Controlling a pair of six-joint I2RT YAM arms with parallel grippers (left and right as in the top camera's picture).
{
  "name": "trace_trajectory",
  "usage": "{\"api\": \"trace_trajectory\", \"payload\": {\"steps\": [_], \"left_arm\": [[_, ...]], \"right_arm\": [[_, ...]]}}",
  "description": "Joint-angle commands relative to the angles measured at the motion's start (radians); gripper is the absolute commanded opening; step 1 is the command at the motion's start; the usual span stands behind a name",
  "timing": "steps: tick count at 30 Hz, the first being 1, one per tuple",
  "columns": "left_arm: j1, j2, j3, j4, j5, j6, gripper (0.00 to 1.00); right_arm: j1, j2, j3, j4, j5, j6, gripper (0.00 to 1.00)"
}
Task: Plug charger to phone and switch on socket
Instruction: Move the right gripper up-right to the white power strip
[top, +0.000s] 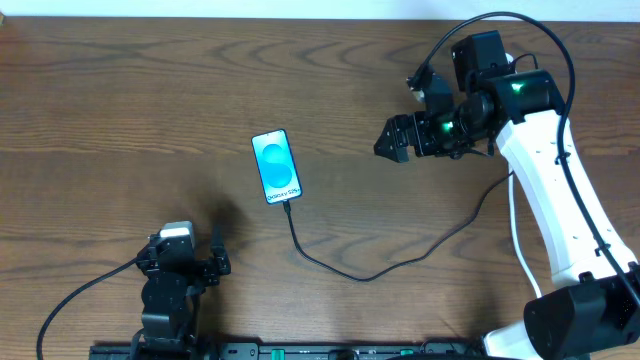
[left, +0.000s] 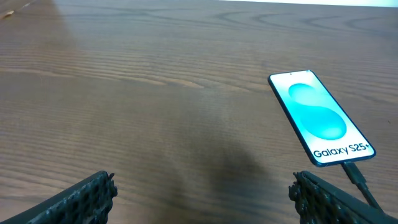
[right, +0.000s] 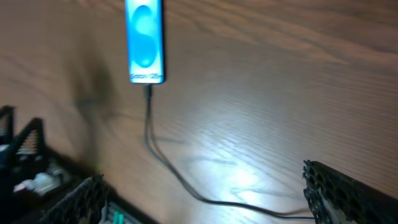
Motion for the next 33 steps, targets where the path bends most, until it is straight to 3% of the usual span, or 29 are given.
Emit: {"api": "trace_trajectory", "payload": {"steps": [1, 9, 11, 13, 14, 15, 16, 28, 33], "left_arm": [[-0.005, -0.009, -0.02, 0.002, -0.013, -0.001, 0.93], [-0.005, -0.009, -0.02, 0.002, -0.013, -0.001, 0.93], [-0.005, -0.009, -0.02, 0.002, -0.013, -0.001, 0.93], [-0.005, -0.009, -0.02, 0.002, -0.013, -0.001, 0.93], [-0.005, -0.009, -0.02, 0.002, -0.013, -0.001, 0.93], [-0.005, -0.009, -0.02, 0.002, -0.013, -0.001, 0.93], [-0.005, -0.009, -0.02, 0.002, -0.013, -0.001, 0.93], [-0.005, -0.009, -0.02, 0.002, -0.013, -0.001, 0.93], [-0.005, -0.009, -0.02, 0.002, -0.013, -0.001, 0.93]], "right_arm": [[0.004, -0.014, 0.005, 0.019, 0.135, 0.036, 0.99], [-0.06, -0.013, 0.005, 0.124, 0.238, 0.048, 0.99], [-0.109, -0.013, 0.005, 0.149, 0.238, 0.052, 0.93], [-0.157, -0.013, 0.005, 0.168, 0.235, 0.073, 0.76], [-0.187, -0.013, 0.005, 0.18, 0.224, 0.079, 0.36], [-0.215, -0.013, 0.005, 0.192, 0.213, 0.087, 0.04], [-0.241, -0.013, 0.005, 0.203, 0.2, 0.09, 0.01], [-0.513, 0.023, 0.005, 0.358, 0.133, 0.121, 0.01], [-0.597, 0.127, 0.005, 0.474, 0.095, 0.164, 0.01]]}}
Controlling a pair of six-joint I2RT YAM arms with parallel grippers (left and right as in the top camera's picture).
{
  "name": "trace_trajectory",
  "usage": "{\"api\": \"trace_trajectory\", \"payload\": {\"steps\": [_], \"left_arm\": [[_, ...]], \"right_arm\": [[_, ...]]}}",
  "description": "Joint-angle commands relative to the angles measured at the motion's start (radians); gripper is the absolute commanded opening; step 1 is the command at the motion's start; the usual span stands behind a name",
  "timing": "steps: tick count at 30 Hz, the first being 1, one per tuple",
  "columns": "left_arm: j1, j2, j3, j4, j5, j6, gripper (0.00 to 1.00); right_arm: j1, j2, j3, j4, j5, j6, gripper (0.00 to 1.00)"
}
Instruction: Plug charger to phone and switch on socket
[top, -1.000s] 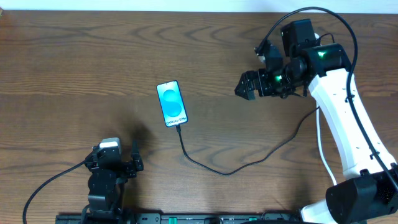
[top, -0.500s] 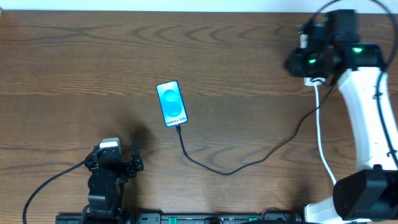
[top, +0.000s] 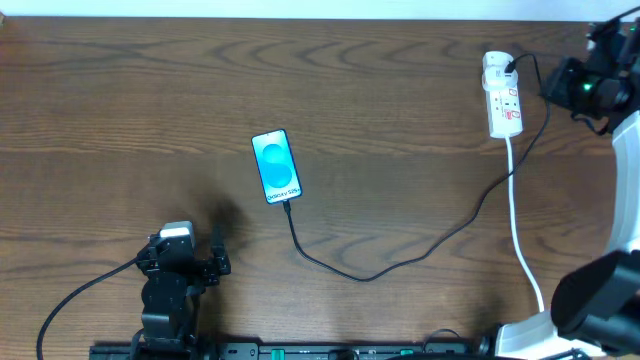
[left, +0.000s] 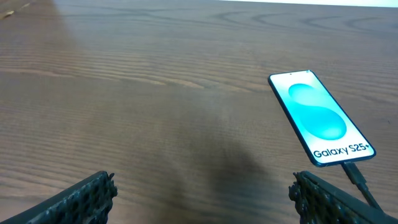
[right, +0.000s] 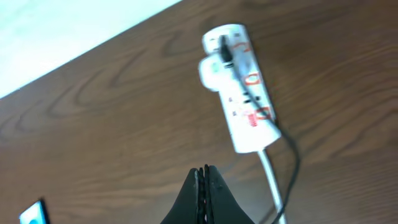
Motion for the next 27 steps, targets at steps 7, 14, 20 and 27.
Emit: {"api": "trace_trajectory", "payload": {"steps": [7, 14, 20, 27], "left_arm": [[-0.005, -0.009, -0.02, 0.001, -0.013, -0.001, 0.93], [-0.005, -0.009, -0.02, 0.002, -0.013, -0.001, 0.93], [-0.005, -0.009, -0.02, 0.002, -0.013, -0.001, 0.93], [-0.005, -0.009, -0.02, 0.001, -0.013, -0.001, 0.93]], "right_arm": [[-0.117, 0.204, 0.005, 0.259, -0.195, 0.144, 0.01], [-0.131, 0.327, 0.006, 0.404, -0.202, 0.199, 0.01], [-0.132, 0.457, 0.013, 0.551, -0.304, 0.299, 0.01], [-0.114, 0.584, 0.101, 0.539, -0.357, 0.32, 0.01]]}}
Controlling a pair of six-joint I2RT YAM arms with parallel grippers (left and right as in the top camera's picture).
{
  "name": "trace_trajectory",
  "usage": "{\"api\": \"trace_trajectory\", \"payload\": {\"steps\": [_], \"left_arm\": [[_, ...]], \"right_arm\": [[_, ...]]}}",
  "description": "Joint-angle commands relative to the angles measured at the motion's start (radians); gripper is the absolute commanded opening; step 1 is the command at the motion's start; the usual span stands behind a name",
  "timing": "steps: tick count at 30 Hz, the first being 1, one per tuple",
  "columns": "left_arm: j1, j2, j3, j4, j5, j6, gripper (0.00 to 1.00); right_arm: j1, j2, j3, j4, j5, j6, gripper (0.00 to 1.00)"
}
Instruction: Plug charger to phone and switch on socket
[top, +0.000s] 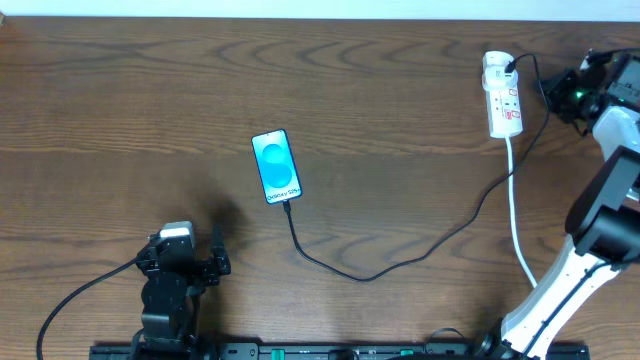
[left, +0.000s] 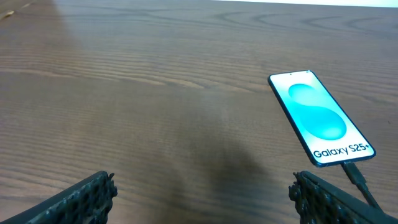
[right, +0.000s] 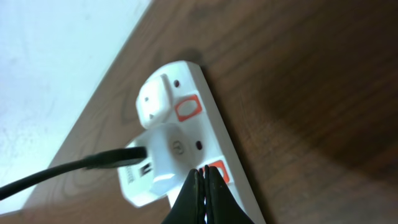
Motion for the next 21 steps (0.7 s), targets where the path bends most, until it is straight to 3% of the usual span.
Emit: {"api": "trace_trajectory", "payload": {"steps": [1, 21], "left_arm": [[-0.005, -0.008, -0.02, 0.002, -0.013, -0.001, 0.93], [-0.005, -0.008, -0.02, 0.001, -0.013, -0.001, 0.93]], "right_arm": [[0.017, 0.036, 0.066, -0.013, -0.053, 0.026, 0.01], [0.042, 0.063, 0.076, -0.042, -0.01, -0.031, 0.01]]}}
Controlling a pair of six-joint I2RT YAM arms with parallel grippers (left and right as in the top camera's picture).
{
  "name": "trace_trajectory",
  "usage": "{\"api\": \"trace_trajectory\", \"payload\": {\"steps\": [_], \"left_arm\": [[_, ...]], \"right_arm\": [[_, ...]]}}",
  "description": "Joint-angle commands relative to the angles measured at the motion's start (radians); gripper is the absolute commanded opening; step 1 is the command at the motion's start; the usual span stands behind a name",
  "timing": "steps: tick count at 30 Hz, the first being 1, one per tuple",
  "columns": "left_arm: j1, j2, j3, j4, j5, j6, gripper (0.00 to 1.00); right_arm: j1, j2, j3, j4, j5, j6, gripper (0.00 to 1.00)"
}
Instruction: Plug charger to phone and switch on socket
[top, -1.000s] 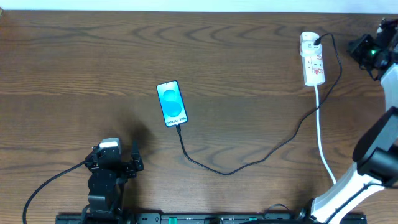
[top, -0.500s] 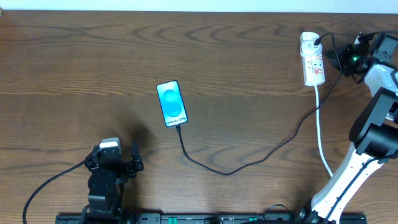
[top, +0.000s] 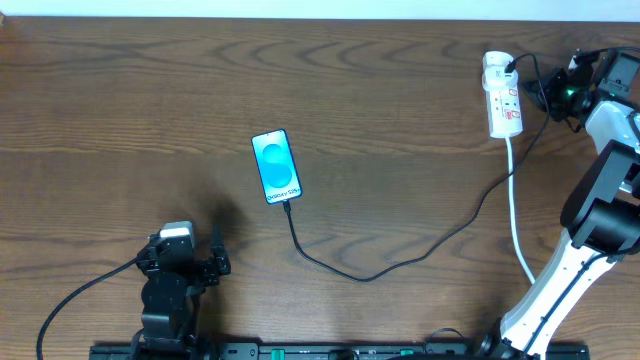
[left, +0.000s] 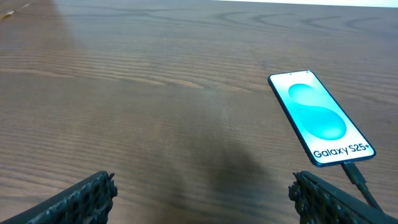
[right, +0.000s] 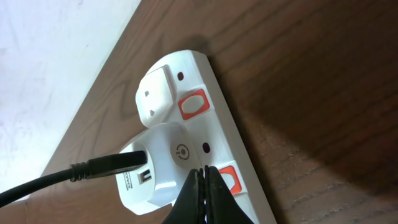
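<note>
The phone (top: 276, 166), its screen lit blue, lies mid-table with the black charger cable (top: 380, 268) plugged into its lower end; it also shows as the phone (left: 320, 117) in the left wrist view. The white socket strip (top: 502, 95) lies at the far right, with a white charger adapter (right: 166, 163) plugged in and red switches (right: 192, 104). My right gripper (right: 204, 170) is shut, tips right at the strip beside the lower red switch (right: 229, 177). My left gripper (left: 202, 190) rests open at the near left, empty.
The strip's white lead (top: 518, 215) runs down the right side beside my right arm. The black cable loops across the table between phone and strip. The table's far edge lies just behind the strip.
My right gripper has come slightly closer to the socket strip, its shut tips now by the lower red switch. Phone, cable and left gripper have not moved.
My right gripper was open above the table right of the phone, which had the cable in it. Then it was shut, off at the far right looking down on the strip. Then it was close by the adapter, and now closer still.
</note>
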Motion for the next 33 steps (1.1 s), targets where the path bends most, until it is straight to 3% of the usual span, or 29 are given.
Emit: {"api": "trace_trajectory", "payload": {"steps": [1, 33], "left_arm": [[-0.005, -0.008, -0.02, 0.002, -0.013, -0.001, 0.93], [-0.005, -0.008, -0.02, 0.002, -0.013, -0.001, 0.93]], "right_arm": [[0.026, 0.023, 0.021, 0.001, 0.006, -0.027, 0.01], [0.061, 0.045, 0.02, -0.09, 0.079, -0.112, 0.01]]}}
